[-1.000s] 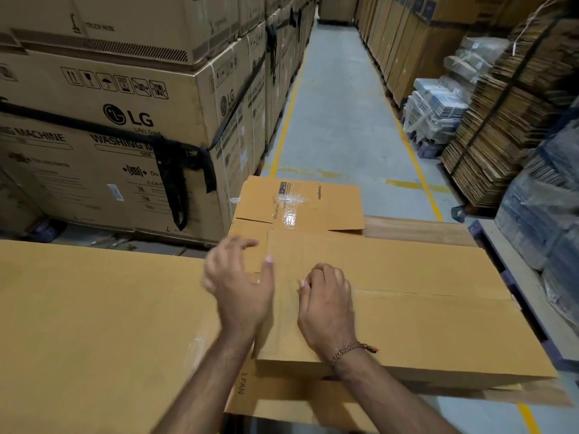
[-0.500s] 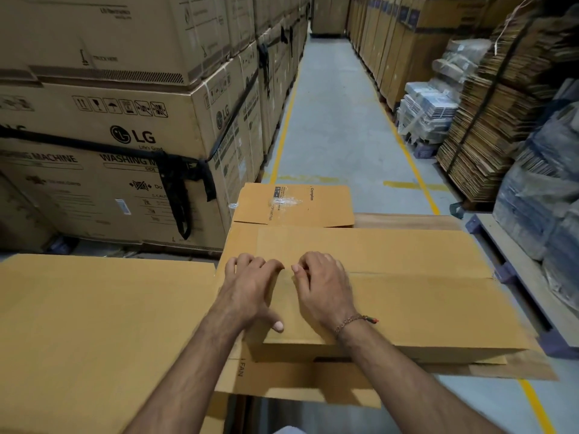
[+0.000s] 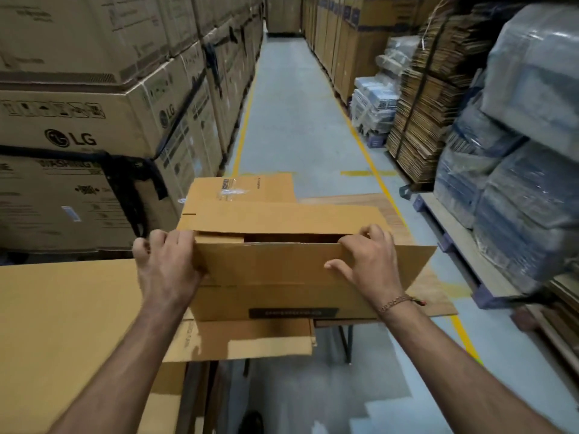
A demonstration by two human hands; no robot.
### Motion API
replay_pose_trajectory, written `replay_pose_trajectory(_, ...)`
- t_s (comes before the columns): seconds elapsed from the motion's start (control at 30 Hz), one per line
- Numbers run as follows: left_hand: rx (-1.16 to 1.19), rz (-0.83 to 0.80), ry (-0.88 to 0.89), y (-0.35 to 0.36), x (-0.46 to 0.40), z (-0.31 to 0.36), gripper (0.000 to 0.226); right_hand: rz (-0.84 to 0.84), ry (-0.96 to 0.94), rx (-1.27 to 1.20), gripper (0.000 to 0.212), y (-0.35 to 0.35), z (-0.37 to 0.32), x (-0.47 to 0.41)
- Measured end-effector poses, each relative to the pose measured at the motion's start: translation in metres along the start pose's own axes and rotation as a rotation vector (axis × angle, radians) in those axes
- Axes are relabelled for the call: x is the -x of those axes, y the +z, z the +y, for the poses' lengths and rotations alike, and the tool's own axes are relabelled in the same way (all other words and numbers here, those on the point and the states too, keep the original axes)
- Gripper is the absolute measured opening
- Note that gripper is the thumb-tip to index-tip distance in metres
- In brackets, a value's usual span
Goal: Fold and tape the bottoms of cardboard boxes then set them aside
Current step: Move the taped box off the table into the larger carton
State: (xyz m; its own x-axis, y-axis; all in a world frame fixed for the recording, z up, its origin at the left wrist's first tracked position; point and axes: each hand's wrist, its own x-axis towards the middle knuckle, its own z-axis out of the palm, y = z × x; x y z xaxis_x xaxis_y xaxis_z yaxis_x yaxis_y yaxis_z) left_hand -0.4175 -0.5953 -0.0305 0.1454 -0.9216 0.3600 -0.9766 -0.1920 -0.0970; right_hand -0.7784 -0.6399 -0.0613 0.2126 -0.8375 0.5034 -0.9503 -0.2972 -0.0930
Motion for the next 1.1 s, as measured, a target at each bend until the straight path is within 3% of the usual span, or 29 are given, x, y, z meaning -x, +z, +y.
replay_pose_trajectory(0.13,0.042,0.104,-0.039,-0.008,0.051,0.009,0.045,0.132,-0.036,0.026,0.021,-0.006,-0.013,0.049)
replay_pose_trajectory(0.2,0.035,0.062,-0.013,-0.007,0.08,0.009,0.066,0.094,-0.087,0.03,0.011,-0.003,-0.014,0.081)
replay_pose_trajectory(0.27,0.073,0.005,-0.013,-0.004,0.105,0.011,0.081,-0.054,-0.105,-0.007,0.035,0.002,-0.011,0.109)
replay_pose_trajectory(0.33,0.092,-0.031,-0.063,0.0,0.118,0.019,0.084,-0.318,-0.073,-0.028,0.065,0.004,-0.009,0.127)
replay_pose_trajectory(0.4,0.118,-0.097,-0.104,0.002,0.118,0.03,0.081,-0.516,0.0,-0.074,0.075,0.004,-0.009,0.132)
replay_pose_trajectory(0.53,0.137,-0.346,0.089,0.011,0.105,0.047,0.09,-0.521,0.146,-0.16,0.067,0.003,-0.01,0.111)
replay_pose_trajectory(0.67,0.072,-0.395,0.216,0.012,0.088,0.062,0.093,-0.589,0.18,-0.125,0.084,0.011,-0.01,0.072)
replay_pose_trajectory(0.73,0.045,-0.412,0.239,0.01,0.084,0.07,0.09,-0.648,0.155,-0.079,0.074,0.016,-0.012,0.058)
replay_pose_trajectory(0.87,0.044,-0.445,0.253,0.011,0.077,0.079,0.084,-0.673,0.131,0.063,0.035,0.024,-0.02,0.045)
replay_pose_trajectory(0.97,0.039,-0.401,0.266,0.017,0.068,0.078,0.075,-0.638,0.073,0.172,0.034,0.03,-0.023,0.043)
replay_pose_trajectory(1.1,0.102,-0.372,0.289,0.034,0.049,0.07,0.045,-0.593,0.104,0.156,0.034,0.047,-0.023,0.041)
